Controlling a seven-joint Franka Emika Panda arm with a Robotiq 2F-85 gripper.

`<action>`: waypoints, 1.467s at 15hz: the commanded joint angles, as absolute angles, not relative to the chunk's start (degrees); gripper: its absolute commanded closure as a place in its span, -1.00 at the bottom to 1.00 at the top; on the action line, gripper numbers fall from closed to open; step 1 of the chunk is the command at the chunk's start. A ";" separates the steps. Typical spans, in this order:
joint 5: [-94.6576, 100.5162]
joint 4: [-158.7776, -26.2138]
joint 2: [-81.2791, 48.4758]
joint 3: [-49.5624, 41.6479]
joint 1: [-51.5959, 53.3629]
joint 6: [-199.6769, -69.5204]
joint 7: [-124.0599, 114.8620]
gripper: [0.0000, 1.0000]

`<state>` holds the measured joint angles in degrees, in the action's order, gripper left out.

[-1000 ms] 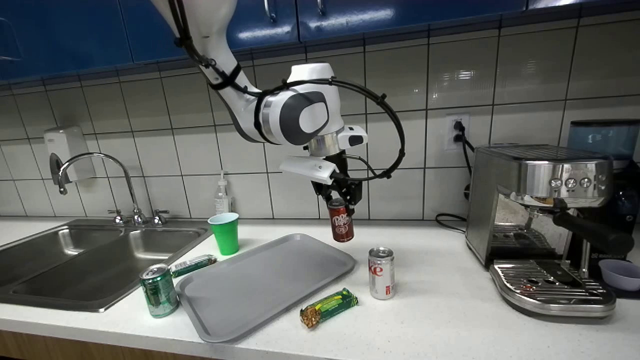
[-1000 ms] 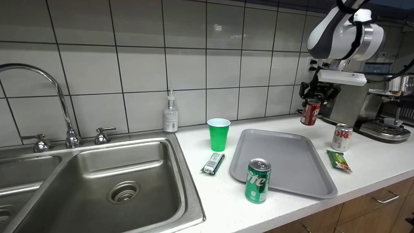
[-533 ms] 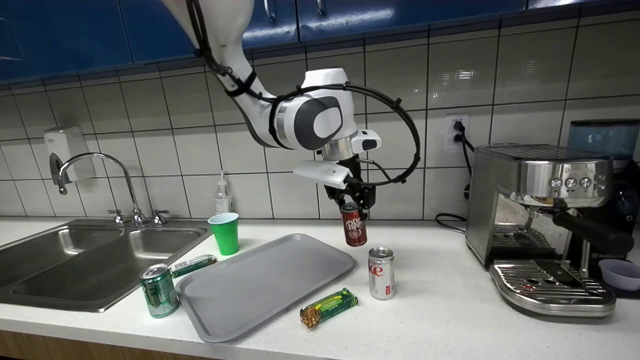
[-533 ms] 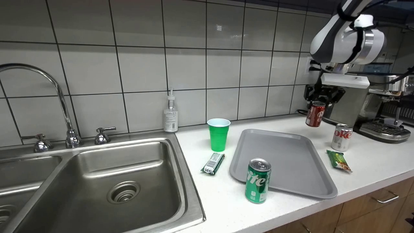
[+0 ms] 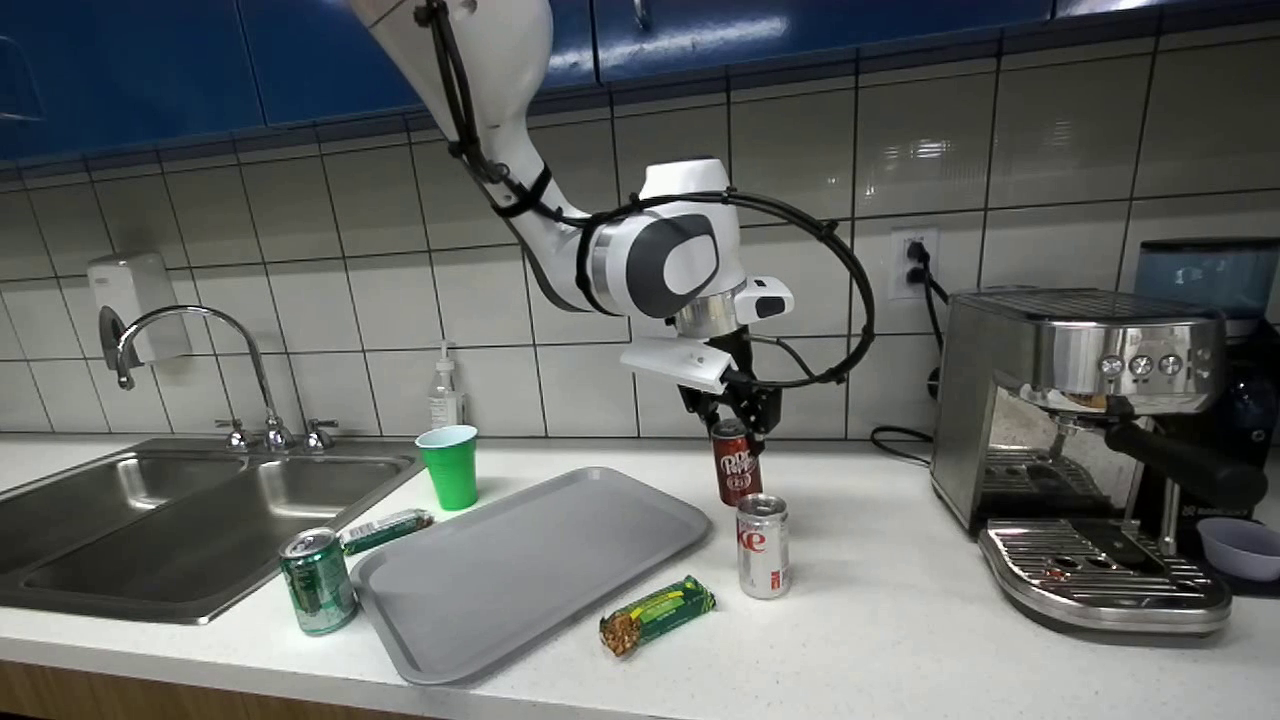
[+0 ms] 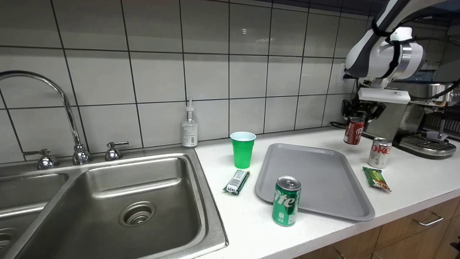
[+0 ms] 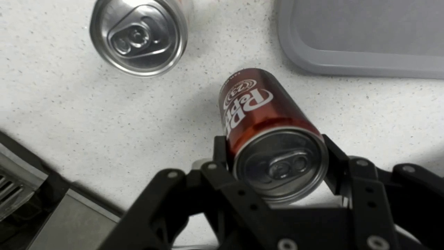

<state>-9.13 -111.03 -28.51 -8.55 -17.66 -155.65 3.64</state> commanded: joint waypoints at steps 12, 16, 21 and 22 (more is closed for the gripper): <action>-8.68 -98.66 -37.48 -8.83 -19.42 -148.76 2.71 0.22; -8.61 -97.13 -38.92 -8.86 -19.46 -147.57 2.60 0.22; -8.58 -95.95 -39.79 -9.10 -19.41 -147.06 2.17 -0.82; -8.59 -95.74 -39.82 -9.13 -19.43 -147.11 2.11 -0.93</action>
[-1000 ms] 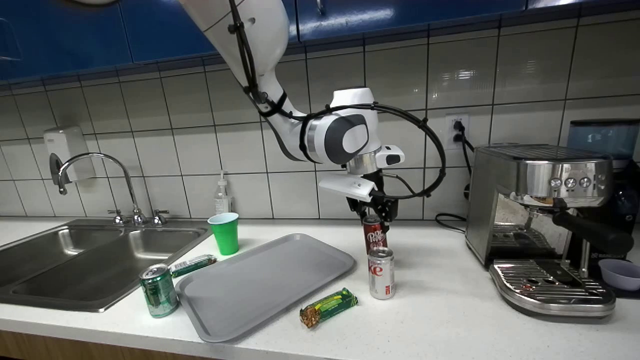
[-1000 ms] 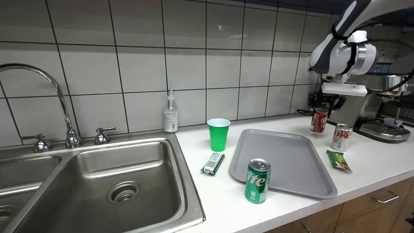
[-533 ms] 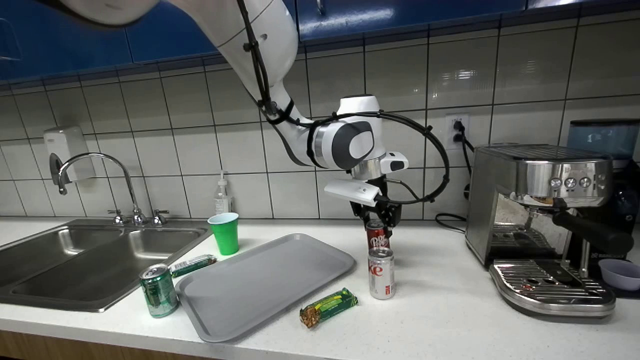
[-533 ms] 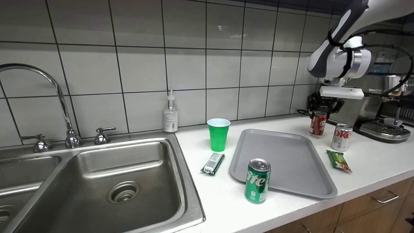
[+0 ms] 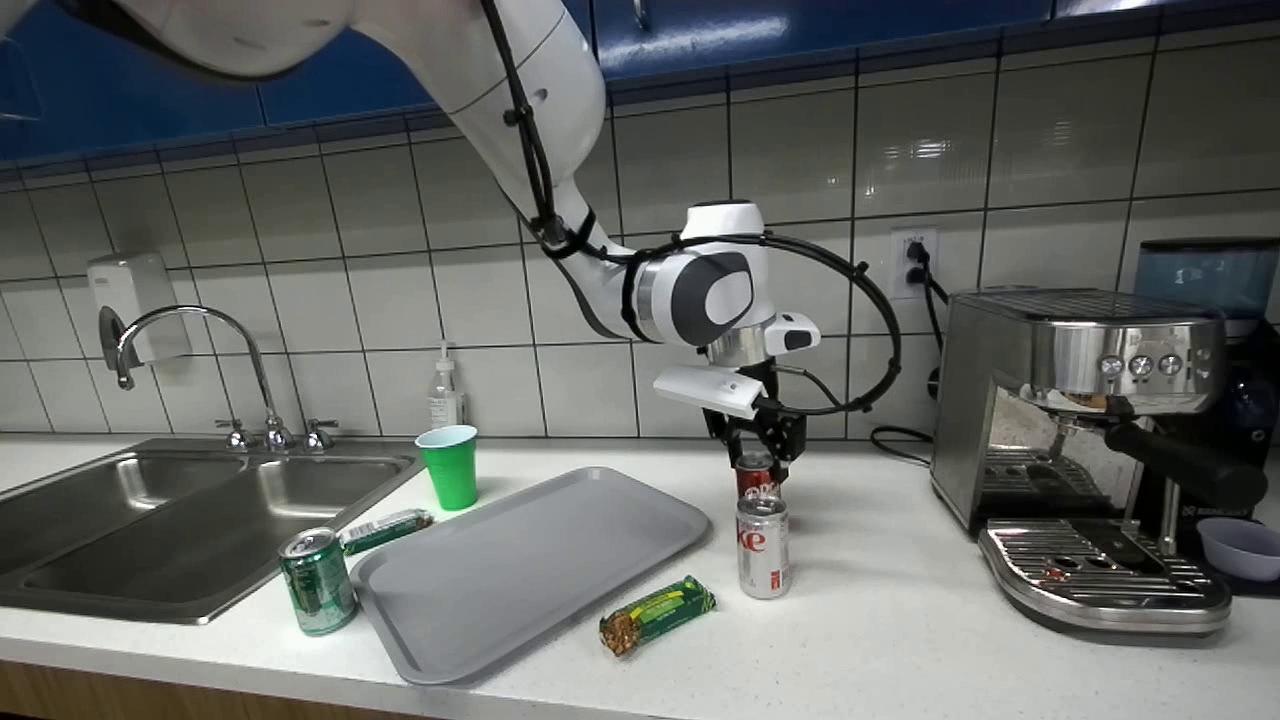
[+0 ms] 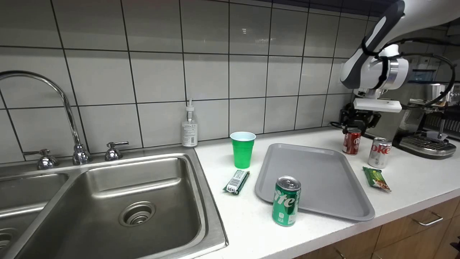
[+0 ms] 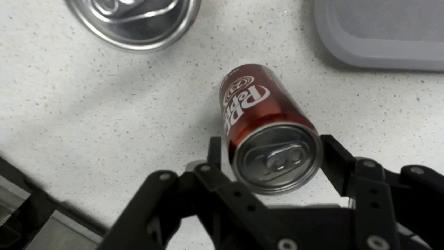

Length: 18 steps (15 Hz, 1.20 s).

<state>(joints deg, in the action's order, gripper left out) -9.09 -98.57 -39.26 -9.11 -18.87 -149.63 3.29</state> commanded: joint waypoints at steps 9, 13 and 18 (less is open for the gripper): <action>-9.31 -97.35 -36.74 -8.46 -19.77 -148.40 3.12 -1.00; -9.57 -98.87 -34.62 -8.32 -19.81 -148.99 3.39 -1.00; -9.54 -102.53 -31.29 -8.32 -19.44 -149.61 3.64 -1.00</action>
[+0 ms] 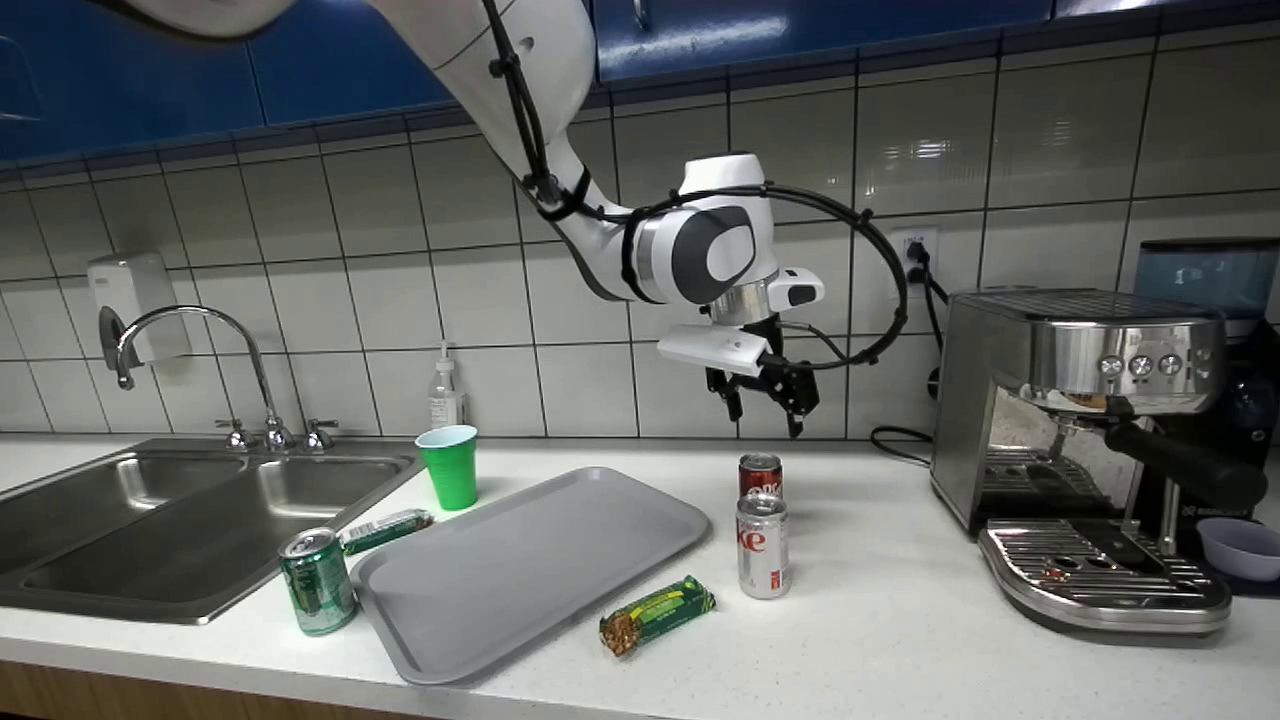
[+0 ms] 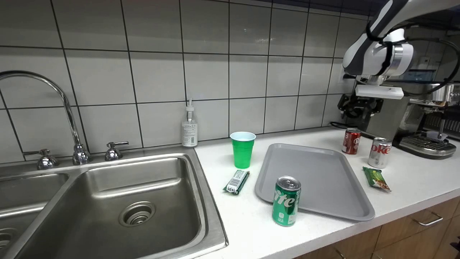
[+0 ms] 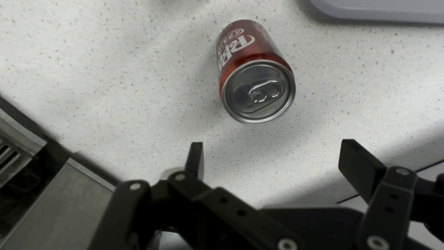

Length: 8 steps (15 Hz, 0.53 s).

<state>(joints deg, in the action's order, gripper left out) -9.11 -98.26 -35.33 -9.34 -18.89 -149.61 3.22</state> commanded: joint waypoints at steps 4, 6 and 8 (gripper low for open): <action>-9.30 -107.00 -27.99 -8.25 -18.95 -150.22 3.94 -1.00; -9.17 -109.11 -26.35 -8.31 -18.48 -150.50 3.76 -1.00; -8.79 -111.50 -24.61 -8.65 -17.78 -151.36 3.45 -1.00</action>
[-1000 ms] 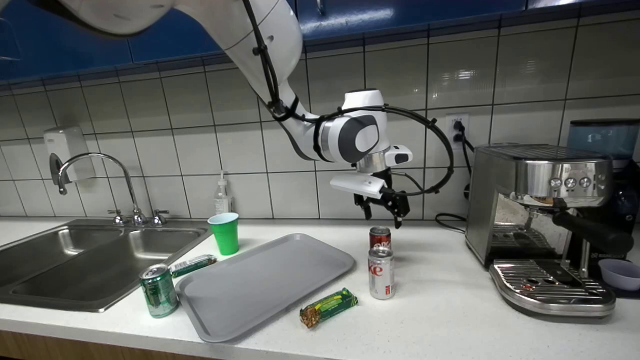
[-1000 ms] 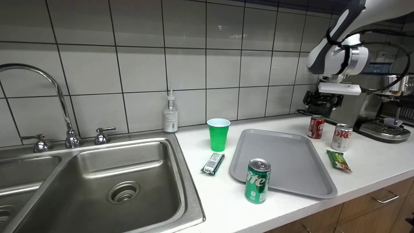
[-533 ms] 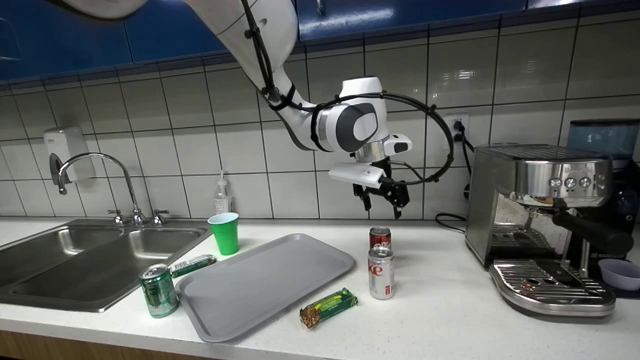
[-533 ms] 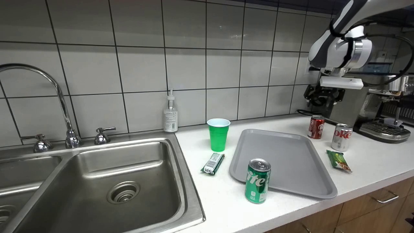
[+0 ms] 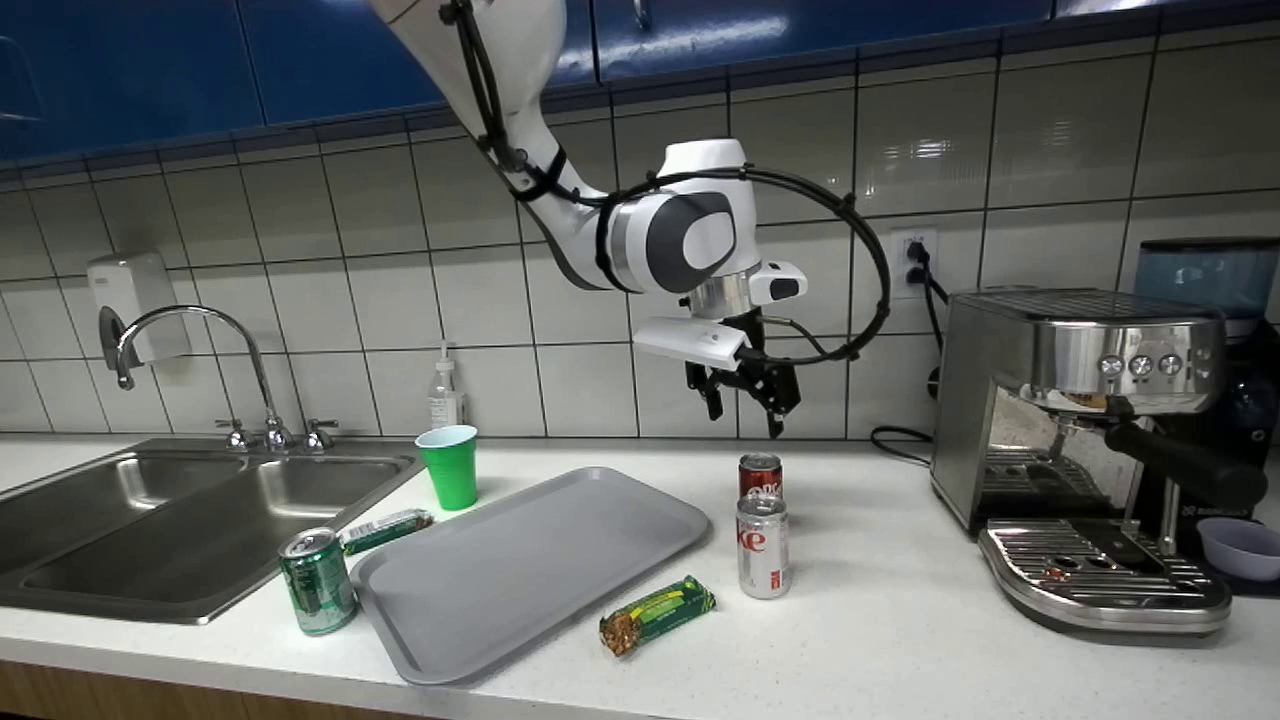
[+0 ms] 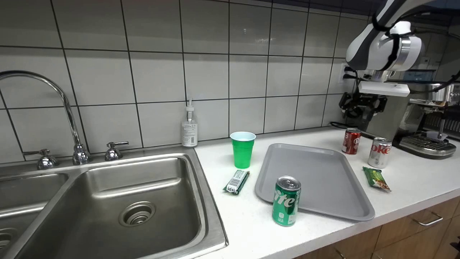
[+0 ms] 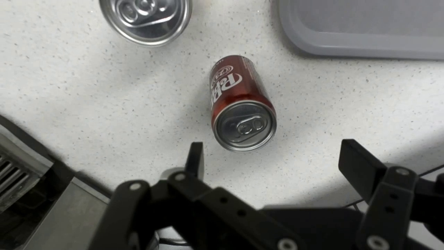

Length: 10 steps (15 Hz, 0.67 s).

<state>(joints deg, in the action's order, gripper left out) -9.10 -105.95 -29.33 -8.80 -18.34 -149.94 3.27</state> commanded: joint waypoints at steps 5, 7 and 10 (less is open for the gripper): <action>-8.54 -117.92 -20.09 -9.11 -16.28 -153.63 2.61 -1.00; -8.32 -120.56 -18.43 -9.39 -15.67 -154.97 2.16 -1.00; -7.87 -124.68 -16.07 -9.78 -14.67 -156.81 1.33 -1.00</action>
